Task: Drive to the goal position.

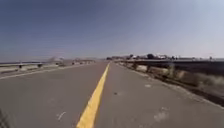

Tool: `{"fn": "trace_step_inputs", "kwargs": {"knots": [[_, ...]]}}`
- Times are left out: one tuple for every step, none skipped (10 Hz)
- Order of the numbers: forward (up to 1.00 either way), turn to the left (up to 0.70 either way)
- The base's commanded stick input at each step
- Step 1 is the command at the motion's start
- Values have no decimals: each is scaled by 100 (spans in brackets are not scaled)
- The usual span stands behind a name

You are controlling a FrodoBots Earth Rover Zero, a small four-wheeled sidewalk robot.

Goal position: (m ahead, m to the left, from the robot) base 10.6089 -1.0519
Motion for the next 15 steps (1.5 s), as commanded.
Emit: {"fn": "trace_step_inputs", "kwargs": {"knots": [[50,0],[50,0],[50,0],[50,0],[50,0],[50,0],[50,0],[50,0],[50,0],[50,0],[50,0],[50,0],[50,0],[50,0],[50,0]]}}
